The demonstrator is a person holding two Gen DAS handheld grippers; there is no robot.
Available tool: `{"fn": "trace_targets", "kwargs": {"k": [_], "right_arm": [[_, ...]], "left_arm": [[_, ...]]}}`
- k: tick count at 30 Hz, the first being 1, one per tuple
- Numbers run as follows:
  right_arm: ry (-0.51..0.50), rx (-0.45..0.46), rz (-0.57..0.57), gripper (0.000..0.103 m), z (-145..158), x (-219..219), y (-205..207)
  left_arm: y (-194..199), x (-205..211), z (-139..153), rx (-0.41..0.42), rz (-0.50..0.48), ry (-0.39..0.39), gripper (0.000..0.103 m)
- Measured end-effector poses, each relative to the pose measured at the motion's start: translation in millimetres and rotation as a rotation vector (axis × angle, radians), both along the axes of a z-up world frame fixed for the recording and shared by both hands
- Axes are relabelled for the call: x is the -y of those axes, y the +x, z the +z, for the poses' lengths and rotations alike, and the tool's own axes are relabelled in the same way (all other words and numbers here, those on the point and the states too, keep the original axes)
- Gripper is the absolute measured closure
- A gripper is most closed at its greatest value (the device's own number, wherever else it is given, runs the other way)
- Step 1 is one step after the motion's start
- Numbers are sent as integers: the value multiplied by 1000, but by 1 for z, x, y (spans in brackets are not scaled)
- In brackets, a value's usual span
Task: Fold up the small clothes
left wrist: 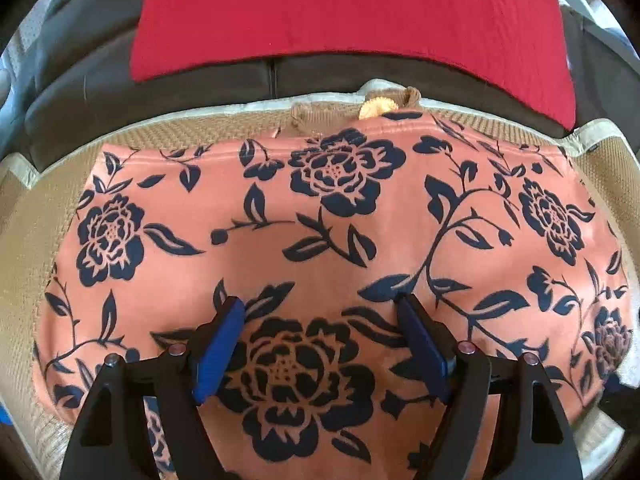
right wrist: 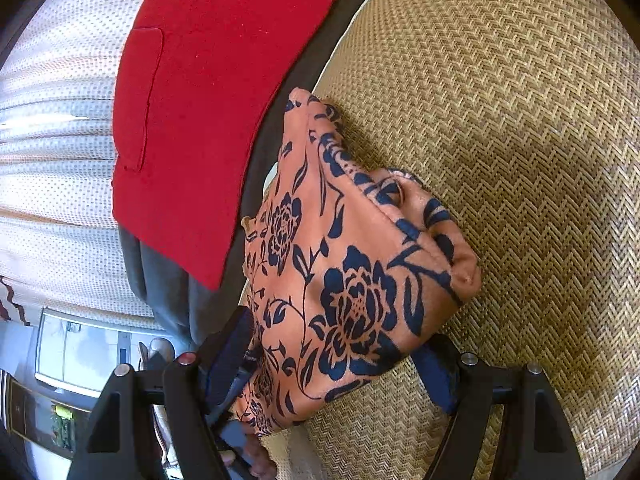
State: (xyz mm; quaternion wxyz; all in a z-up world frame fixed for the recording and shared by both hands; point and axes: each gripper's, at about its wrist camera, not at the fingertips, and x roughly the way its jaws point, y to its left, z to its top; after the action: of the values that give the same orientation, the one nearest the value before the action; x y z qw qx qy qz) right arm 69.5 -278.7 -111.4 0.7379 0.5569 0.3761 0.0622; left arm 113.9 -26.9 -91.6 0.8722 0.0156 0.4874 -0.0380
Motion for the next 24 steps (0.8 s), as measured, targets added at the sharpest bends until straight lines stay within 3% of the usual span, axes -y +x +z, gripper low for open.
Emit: {"fn": "trace_targets", "kwargs": {"k": [2, 7, 18, 22, 24], "right_arm": [[-5, 4, -5, 23, -1, 16, -7], [-49, 4, -13, 23, 1, 29, 19], [-97, -5, 2, 23, 9, 13, 44], [-152, -4, 23, 25, 20, 7, 47], [-178, -8, 34, 25, 23, 5, 47]], "left_arm": [[2, 1, 0, -4, 5, 2, 22], [4, 0, -2, -10, 3, 2, 21], [6, -5, 5, -19, -1, -17, 21], [-10, -15, 23, 81, 3, -37, 21], [-7, -12, 6, 31, -16, -3, 21]]}}
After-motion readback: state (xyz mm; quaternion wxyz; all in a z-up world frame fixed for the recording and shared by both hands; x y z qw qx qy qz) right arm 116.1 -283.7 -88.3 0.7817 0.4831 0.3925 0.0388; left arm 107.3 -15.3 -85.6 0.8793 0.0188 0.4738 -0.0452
